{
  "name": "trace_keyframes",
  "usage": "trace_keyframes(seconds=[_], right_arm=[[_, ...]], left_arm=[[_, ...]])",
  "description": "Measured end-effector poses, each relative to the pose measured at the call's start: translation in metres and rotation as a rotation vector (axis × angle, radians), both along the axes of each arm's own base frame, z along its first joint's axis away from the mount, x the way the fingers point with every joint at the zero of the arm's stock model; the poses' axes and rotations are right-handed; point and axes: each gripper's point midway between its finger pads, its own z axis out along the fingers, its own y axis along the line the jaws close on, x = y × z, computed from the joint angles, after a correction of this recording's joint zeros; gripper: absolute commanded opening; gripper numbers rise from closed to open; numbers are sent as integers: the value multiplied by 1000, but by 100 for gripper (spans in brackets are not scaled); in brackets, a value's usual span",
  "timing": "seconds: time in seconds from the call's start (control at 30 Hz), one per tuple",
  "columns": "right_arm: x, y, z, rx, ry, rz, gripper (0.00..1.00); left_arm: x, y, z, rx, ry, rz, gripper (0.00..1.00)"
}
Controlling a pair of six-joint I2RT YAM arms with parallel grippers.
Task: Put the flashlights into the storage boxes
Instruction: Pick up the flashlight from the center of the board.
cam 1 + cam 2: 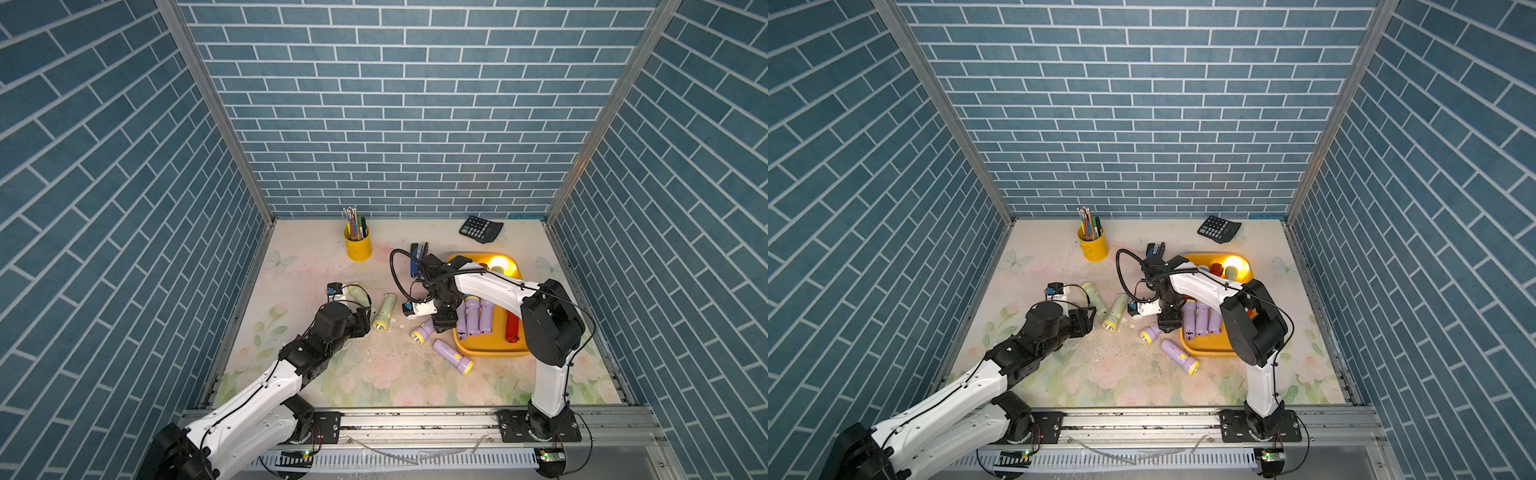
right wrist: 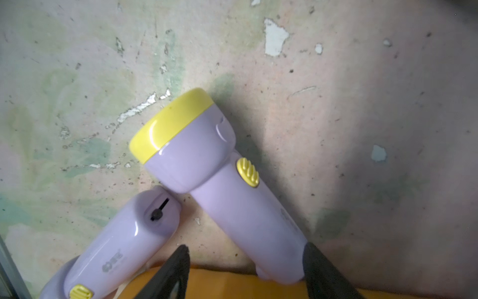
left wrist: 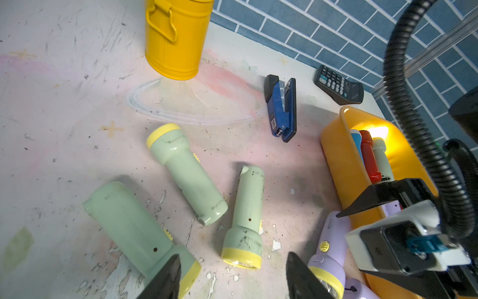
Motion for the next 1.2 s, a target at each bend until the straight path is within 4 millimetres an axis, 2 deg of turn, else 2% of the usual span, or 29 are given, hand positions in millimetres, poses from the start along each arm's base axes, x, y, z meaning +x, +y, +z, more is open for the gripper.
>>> trace_keyframes(seconds=[0.17, 0.27, 0.43, 0.6, 0.73, 0.8, 0.87, 0.97, 1.03, 1.1, 1.2], right_arm=[[1, 3, -17, -26, 25, 13, 58], [3, 4, -23, -34, 30, 12, 48], [5, 7, -25, -27, 26, -3, 30], [8, 14, -19, -2, 19, -37, 25], [13, 22, 2, 76, 13, -157, 24], [17, 27, 25, 158, 1, -250, 23], [25, 24, 58, 270, -23, -388, 22], [34, -2, 101, 412, -38, -631, 21], [37, -28, 116, 475, -35, -795, 22], [36, -59, 118, 507, -25, -965, 22], [25, -108, 105, 512, 19, -1229, 22]], left_arm=[[-3, 5, -5, 0, 9, 8, 65], [-3, 6, -5, -2, 7, 12, 65], [-3, 8, 0, -10, -6, 18, 65], [-3, 8, 0, -10, -6, 18, 65], [-3, 8, 0, -1, -4, 10, 64], [-2, 6, 3, 9, -6, 1, 64], [1, 3, 7, 22, -8, -14, 64], [6, -5, 12, 39, -10, -55, 64], [9, -12, 12, 50, -9, -90, 64], [10, -20, 9, 62, -8, -135, 64], [8, -32, 4, 86, -12, -211, 64]])
